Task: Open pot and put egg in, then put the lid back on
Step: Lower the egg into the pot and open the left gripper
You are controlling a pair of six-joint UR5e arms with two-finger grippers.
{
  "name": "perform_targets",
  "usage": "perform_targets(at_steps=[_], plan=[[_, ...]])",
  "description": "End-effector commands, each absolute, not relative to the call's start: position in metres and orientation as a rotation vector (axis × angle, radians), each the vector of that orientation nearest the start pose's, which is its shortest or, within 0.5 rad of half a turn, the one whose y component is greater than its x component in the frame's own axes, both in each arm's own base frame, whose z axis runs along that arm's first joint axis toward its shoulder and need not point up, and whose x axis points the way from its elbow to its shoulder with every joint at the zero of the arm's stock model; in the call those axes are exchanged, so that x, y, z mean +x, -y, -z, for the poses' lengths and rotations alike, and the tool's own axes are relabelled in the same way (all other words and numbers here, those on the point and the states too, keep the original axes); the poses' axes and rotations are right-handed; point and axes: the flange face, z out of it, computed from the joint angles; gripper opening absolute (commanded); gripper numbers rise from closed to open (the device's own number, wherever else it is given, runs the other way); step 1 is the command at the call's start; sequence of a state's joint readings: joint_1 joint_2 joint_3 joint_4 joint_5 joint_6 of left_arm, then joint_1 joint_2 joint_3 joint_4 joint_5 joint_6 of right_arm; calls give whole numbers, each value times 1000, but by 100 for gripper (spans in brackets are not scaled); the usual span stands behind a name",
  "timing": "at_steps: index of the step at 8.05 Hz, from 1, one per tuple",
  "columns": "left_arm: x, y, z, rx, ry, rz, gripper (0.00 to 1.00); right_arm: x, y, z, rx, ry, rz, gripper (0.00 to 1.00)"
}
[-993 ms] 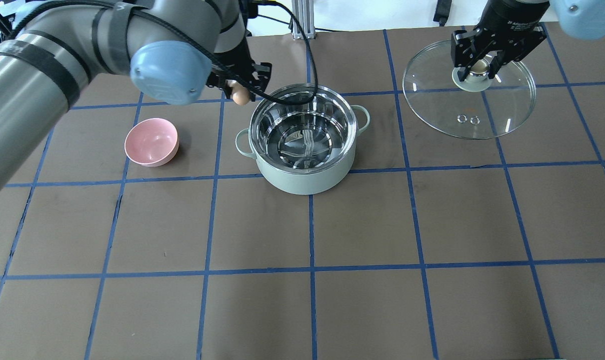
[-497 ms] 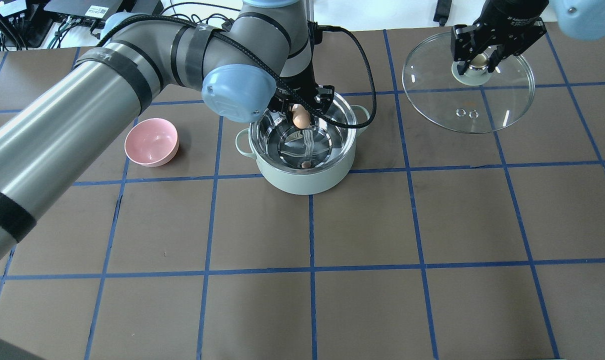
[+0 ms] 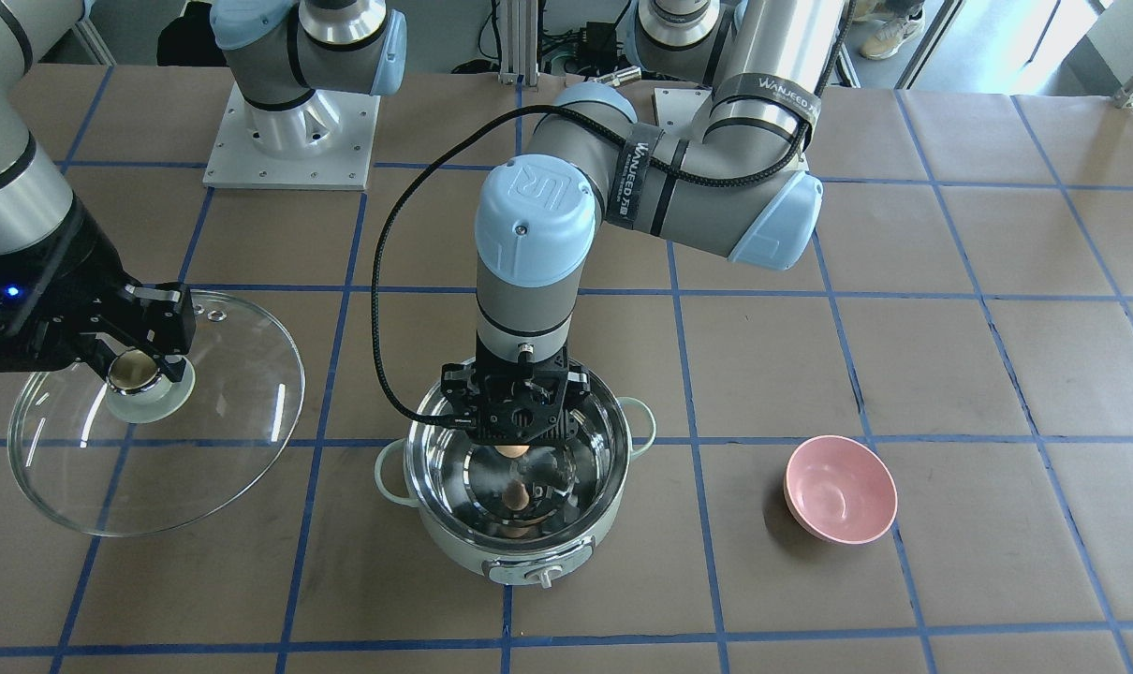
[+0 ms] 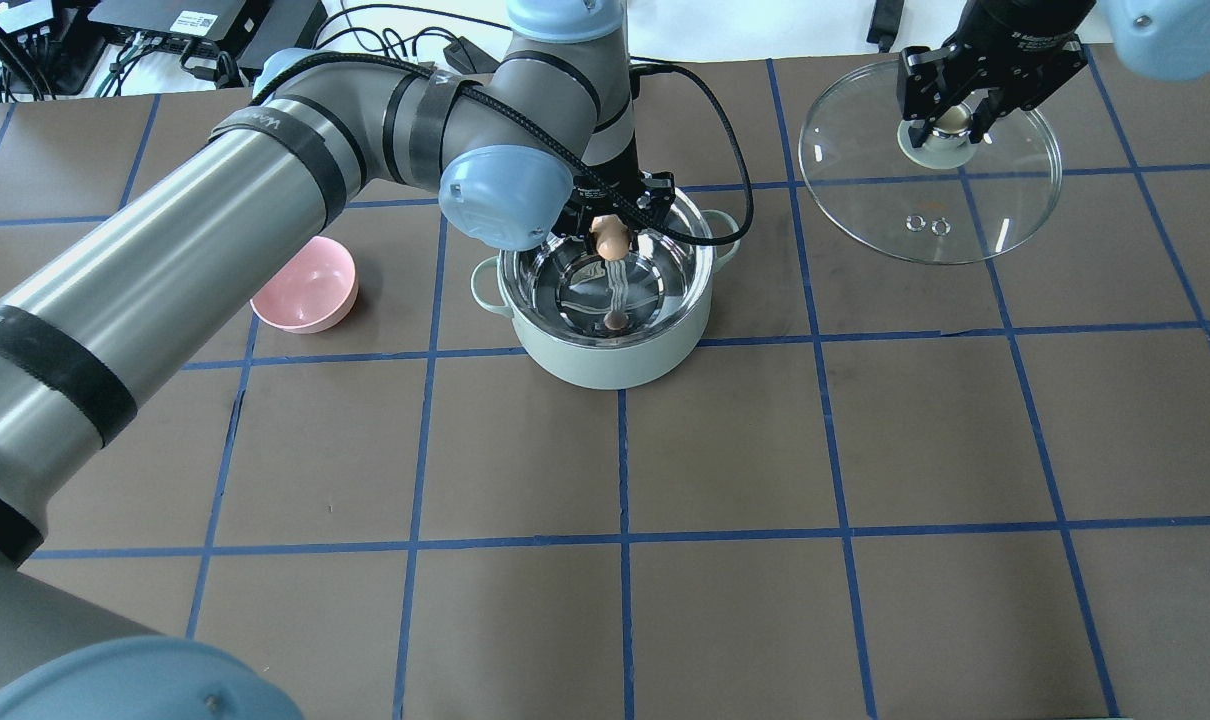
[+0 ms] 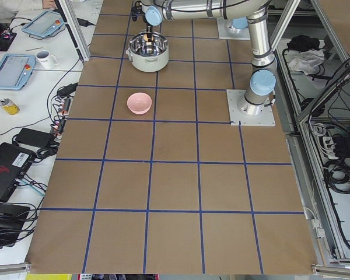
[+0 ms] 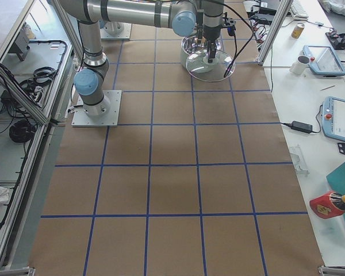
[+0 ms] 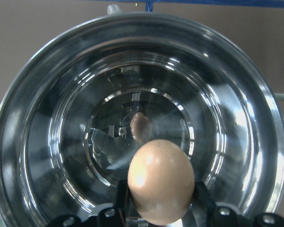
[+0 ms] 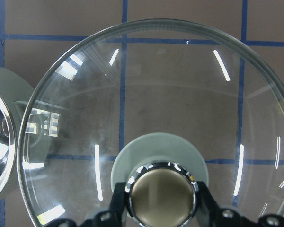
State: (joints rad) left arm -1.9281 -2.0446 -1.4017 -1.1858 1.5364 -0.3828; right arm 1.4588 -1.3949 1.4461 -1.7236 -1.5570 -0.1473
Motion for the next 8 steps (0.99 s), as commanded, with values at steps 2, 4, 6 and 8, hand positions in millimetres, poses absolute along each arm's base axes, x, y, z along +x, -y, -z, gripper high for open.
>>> perform_targets(at_steps=[2,4,6,8], plan=[[-367,601,-304,-92,-3171,123,0,73,587,-471,-58,-3106,160,0],[-367,600,-281,-172,-3163,61,0,75,586,-470,-66,-3083,145,0],[-368,600,-267,-189,-3155,27,0,75,585,-467,-115,-3081,135,0],[-368,601,-260,-193,-3152,10,0,76,586,-467,-115,-3083,134,0]])
